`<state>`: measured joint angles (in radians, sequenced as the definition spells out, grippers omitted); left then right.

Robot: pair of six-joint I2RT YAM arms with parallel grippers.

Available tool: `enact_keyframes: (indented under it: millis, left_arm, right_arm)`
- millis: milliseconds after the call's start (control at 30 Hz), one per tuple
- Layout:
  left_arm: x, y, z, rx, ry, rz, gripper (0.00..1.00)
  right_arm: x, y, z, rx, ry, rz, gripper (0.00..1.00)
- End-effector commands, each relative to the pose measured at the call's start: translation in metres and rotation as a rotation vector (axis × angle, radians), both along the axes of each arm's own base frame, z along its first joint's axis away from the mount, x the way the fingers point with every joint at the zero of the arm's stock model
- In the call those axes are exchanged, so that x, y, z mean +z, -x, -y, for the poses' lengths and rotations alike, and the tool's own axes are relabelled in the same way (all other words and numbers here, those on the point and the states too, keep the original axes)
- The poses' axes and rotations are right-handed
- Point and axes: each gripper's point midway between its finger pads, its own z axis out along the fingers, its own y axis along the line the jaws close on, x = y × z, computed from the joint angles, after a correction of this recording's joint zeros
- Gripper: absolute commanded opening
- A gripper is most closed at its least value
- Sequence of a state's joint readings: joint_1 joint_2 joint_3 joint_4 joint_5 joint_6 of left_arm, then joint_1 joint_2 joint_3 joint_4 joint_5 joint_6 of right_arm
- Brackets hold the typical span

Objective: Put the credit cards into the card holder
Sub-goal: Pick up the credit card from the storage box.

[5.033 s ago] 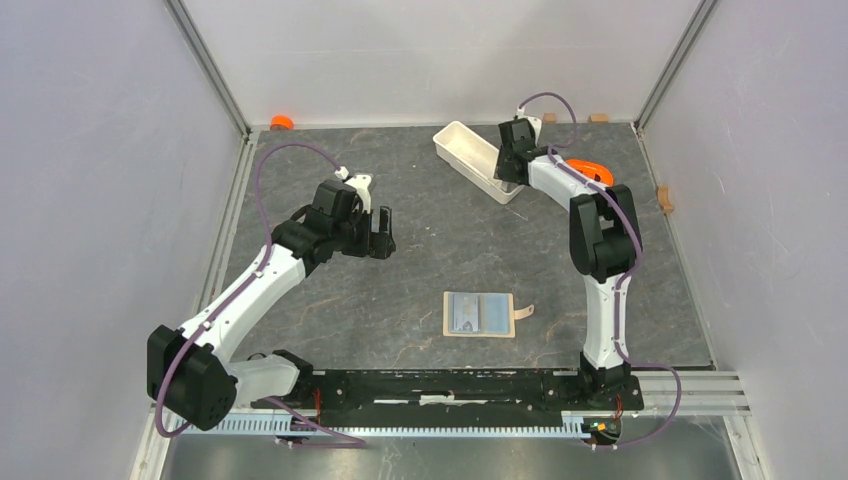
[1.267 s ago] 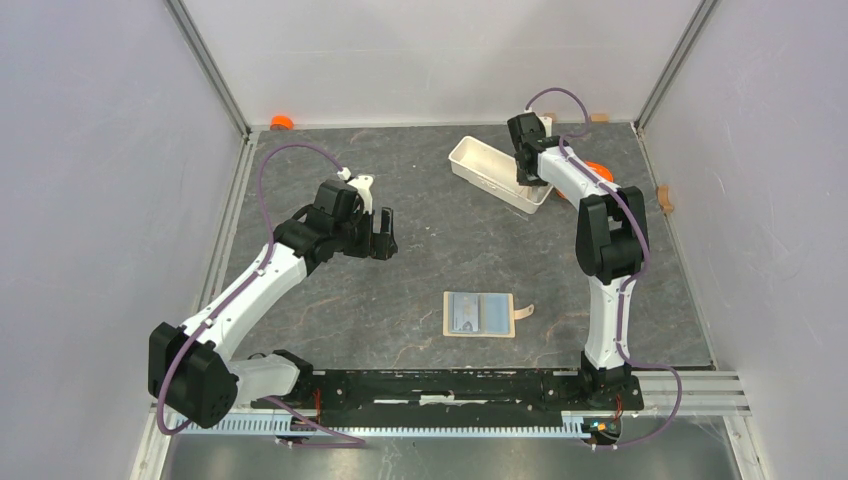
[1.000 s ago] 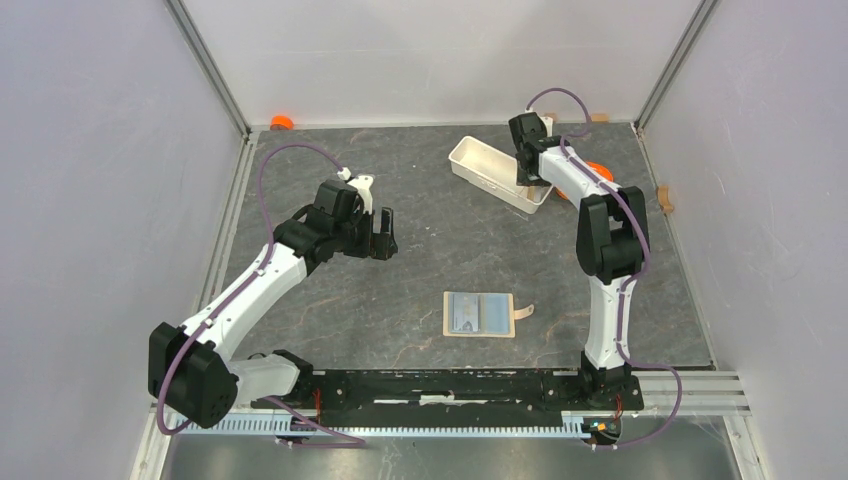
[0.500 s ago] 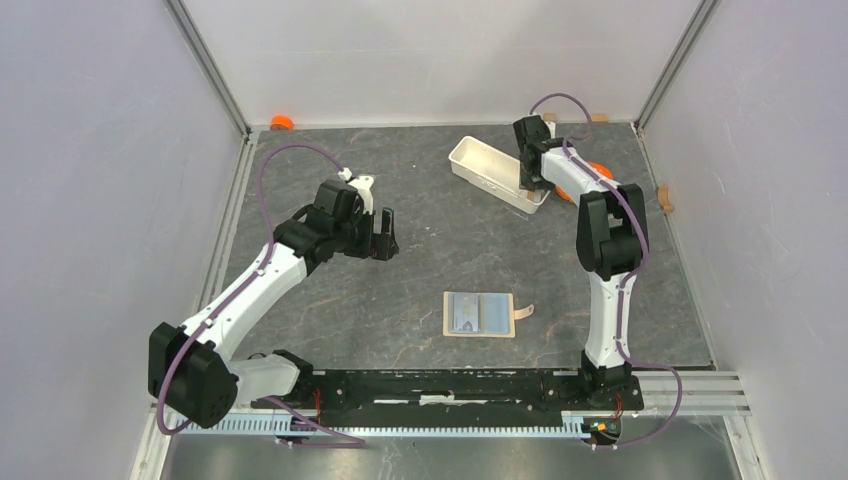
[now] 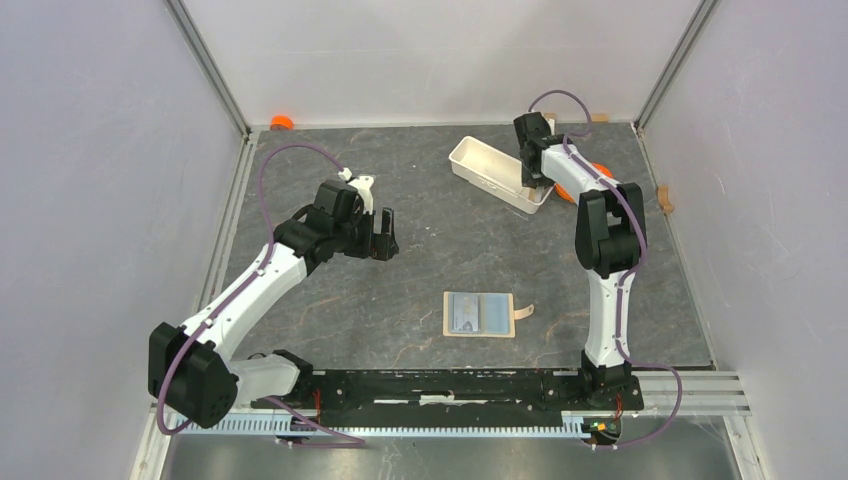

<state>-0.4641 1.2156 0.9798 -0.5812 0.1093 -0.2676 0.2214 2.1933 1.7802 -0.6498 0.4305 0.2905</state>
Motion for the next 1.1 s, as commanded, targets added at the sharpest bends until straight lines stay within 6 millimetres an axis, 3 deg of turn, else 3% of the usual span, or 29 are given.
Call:
enact_keyframes:
  millis: [0, 467, 833, 1067]
  left_arm:
    - [0.010, -0.003, 0.002, -0.027, 0.016, 0.045, 0.93]
    - [0.011, -0.003, 0.002, -0.028, 0.020, 0.049, 0.93]
    - [0.014, -0.001, 0.003, -0.031, 0.028, 0.053, 0.93]
    - [0.015, -0.001, 0.004, -0.033, 0.035, 0.054, 0.93]
  right_arm:
    - [0.030, -0.008, 0.007, -0.010, 0.014, 0.057, 0.36]
    - [0.047, -0.010, 0.009, -0.006, 0.019, 0.078, 0.33]
    - [0.042, -0.005, 0.013, -0.011, 0.026, 0.047, 0.32]
    - [0.051, -0.003, 0.017, -0.017, 0.045, 0.054, 0.33]
